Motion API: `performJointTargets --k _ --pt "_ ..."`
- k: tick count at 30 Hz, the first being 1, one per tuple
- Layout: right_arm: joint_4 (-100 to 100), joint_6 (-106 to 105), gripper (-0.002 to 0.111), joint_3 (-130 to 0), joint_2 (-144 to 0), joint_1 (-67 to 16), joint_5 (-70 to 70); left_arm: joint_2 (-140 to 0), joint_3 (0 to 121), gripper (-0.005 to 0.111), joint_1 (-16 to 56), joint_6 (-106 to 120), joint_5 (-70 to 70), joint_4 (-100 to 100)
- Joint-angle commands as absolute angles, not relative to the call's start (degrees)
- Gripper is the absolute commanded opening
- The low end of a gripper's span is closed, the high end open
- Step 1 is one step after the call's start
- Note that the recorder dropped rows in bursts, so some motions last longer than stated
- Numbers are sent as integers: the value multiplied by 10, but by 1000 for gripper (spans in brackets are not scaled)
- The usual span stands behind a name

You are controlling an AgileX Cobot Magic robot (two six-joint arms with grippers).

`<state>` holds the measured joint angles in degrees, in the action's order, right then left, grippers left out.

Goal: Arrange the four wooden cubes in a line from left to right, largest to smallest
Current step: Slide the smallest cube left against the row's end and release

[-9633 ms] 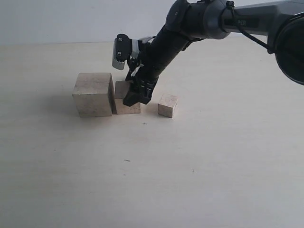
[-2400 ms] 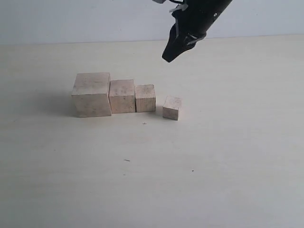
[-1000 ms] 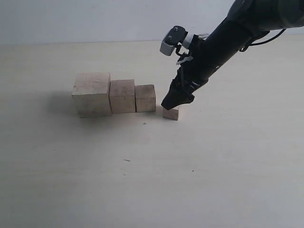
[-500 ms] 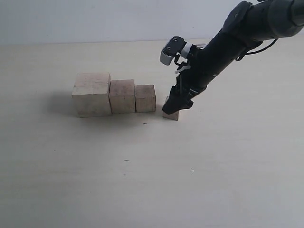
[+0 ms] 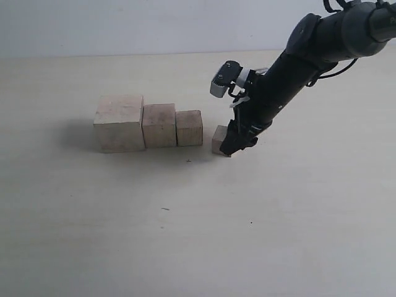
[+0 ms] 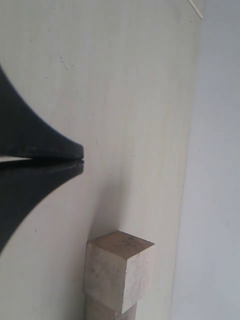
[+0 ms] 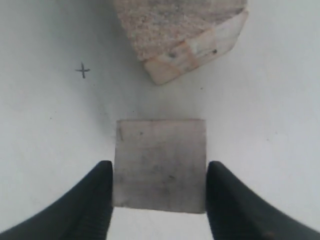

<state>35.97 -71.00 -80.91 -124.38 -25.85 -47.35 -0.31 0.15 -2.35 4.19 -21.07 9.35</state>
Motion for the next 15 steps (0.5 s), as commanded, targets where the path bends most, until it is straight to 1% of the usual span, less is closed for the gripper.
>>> performJointTargets --k 1,2,3,6,8,11,15 --pt "332 -688 19 -810 -1242 -257 -467 0 0 0 -21 42 -207 97" --pt "332 -694 2 -810 -1242 -257 -460 0 0 0 -21 42 -207 97" --pt "332 -695 0 -810 -1242 -257 -451 0 0 0 -21 42 -207 97" --pt "325 -789 0 -810 -1242 -257 -405 0 0 0 -21 42 -207 97" --pt "334 -869 0 -810 -1242 -257 -401 0 0 0 -21 42 -207 97" --pt "398 -988 0 -810 -1249 -257 -403 0 0 0 -21 42 -207 97" --pt "455 -1046 0 -810 -1268 -257 -404 0 0 0 -21 42 -207 97"
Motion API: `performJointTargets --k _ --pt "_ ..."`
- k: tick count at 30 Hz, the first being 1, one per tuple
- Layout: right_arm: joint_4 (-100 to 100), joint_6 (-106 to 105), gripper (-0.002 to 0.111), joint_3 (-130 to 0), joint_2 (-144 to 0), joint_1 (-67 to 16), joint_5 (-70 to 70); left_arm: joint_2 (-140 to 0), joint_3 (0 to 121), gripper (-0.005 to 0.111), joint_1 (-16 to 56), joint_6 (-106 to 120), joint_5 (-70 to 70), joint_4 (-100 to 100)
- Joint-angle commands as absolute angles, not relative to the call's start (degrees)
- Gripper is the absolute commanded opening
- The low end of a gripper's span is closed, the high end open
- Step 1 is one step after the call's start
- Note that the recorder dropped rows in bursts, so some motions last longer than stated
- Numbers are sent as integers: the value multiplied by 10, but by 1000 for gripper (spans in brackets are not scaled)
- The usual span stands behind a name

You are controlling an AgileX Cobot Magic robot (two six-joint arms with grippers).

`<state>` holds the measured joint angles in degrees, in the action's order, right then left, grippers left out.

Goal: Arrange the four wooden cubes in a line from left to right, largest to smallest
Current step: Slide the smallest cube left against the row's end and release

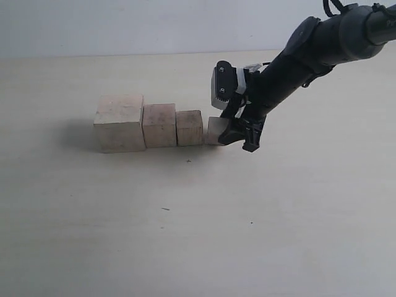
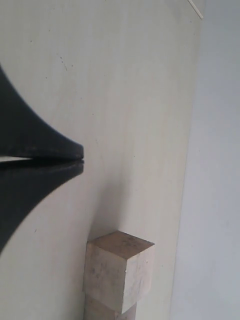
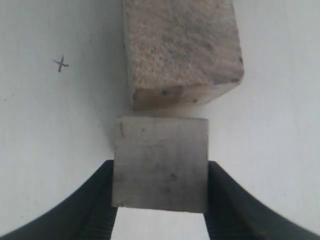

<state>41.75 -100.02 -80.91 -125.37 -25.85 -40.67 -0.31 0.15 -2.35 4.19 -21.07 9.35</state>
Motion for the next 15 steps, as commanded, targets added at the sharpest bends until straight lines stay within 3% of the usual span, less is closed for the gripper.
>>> performJointTargets --k 1,15 --pt "455 -1050 0 -810 -1271 -257 -404 0 0 0 -21 42 -207 97" --pt "493 -1055 0 -810 -1295 -257 -413 0 0 0 -21 42 -207 97"
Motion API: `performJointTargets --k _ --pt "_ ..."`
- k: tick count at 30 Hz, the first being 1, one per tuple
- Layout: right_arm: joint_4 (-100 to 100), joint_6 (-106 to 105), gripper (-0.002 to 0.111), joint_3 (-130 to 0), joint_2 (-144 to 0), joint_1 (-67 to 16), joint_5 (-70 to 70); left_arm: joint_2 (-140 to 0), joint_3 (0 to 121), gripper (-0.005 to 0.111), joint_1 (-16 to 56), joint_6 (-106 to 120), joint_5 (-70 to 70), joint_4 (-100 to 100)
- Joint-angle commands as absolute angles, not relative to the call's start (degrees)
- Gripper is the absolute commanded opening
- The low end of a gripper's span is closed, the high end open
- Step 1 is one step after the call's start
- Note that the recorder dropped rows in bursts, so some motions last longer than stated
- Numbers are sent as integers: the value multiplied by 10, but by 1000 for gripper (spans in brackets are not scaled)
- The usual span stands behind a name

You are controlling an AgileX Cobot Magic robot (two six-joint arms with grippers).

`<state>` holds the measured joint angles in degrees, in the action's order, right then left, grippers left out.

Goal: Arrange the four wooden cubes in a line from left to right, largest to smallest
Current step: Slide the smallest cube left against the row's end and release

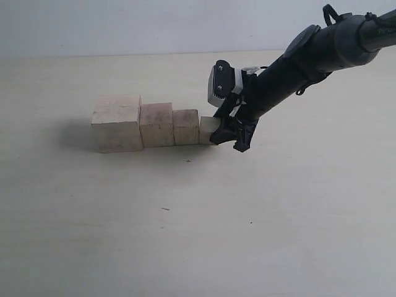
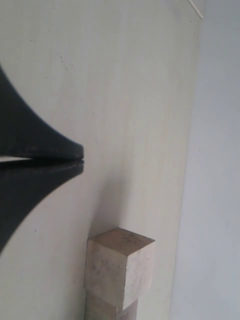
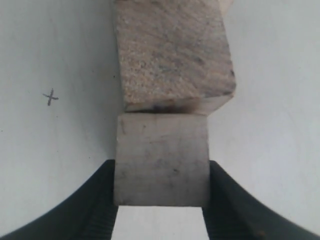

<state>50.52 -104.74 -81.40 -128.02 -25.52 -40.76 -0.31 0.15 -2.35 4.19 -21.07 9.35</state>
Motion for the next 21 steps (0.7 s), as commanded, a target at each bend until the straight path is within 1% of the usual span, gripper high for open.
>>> performJointTargets --k 1,5,16,18,19,20,21 --pt "494 -1060 0 -810 -1295 -257 -422 0 0 0 -21 42 -207 97" --pt "495 -1092 0 -810 -1295 -257 -455 0 0 0 -21 42 -207 97" --pt "530 -1110 0 -810 -1295 -257 -450 0 0 0 -21 42 -207 97" --pt "536 -1110 4 -810 -1295 -257 -445 0 0 0 -21 42 -207 97" --pt "538 -1110 11 -810 -1295 -257 -440 0 0 0 -21 42 -207 97" --pt "538 -1110 16 -810 -1295 -257 -439 0 0 0 -21 42 -207 97" --pt "538 -1108 26 -810 -1295 -257 -436 0 0 0 -21 42 -207 97"
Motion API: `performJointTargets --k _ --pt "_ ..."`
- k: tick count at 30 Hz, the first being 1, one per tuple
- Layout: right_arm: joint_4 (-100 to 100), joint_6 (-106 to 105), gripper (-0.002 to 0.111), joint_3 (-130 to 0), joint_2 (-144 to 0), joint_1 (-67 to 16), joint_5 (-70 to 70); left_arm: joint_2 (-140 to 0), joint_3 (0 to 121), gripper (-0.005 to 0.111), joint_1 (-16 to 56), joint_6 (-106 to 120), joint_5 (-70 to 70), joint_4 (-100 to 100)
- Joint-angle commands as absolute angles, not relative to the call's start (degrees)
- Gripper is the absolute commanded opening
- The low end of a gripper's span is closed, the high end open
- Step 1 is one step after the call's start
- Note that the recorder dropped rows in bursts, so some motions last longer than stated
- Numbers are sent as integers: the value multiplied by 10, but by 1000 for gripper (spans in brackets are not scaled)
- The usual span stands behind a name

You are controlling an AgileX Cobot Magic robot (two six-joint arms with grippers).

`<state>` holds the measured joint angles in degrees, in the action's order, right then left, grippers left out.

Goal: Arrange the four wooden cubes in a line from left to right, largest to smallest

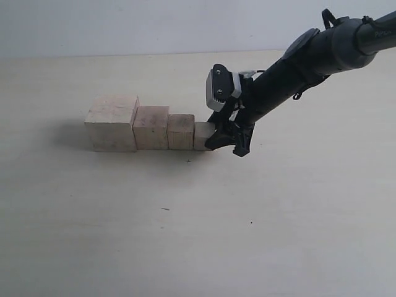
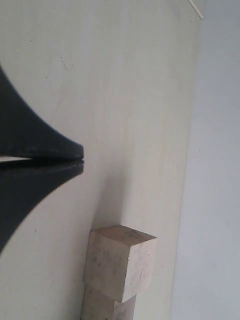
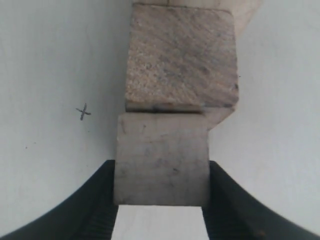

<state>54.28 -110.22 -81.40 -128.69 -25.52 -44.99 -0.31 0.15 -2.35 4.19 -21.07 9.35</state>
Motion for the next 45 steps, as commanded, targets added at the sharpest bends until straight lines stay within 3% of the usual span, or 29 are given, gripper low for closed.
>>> performJointTargets --k 1,3,8,27,31,38,45 --pt "538 -1105 31 -810 -1295 -257 -435 0 0 0 -21 42 -207 97" --pt "539 -1096 49 -810 -1293 -257 -428 0 0 0 -21 42 -207 97" --pt "543 -1073 68 -810 -1281 -257 -404 0 0 0 -21 42 -207 97" --pt "397 -731 70 -810 -1173 -257 -510 0 0 0 -21 42 -207 97" --pt "292 -597 59 -810 -1172 -257 -471 0 0 0 -21 42 -207 97" --pt "270 -493 0 -810 -1189 -260 -434 0 0 0 -21 42 -207 97" --pt "302 -495 0 -810 -1221 -260 -422 0 0 0 -21 42 -207 97"
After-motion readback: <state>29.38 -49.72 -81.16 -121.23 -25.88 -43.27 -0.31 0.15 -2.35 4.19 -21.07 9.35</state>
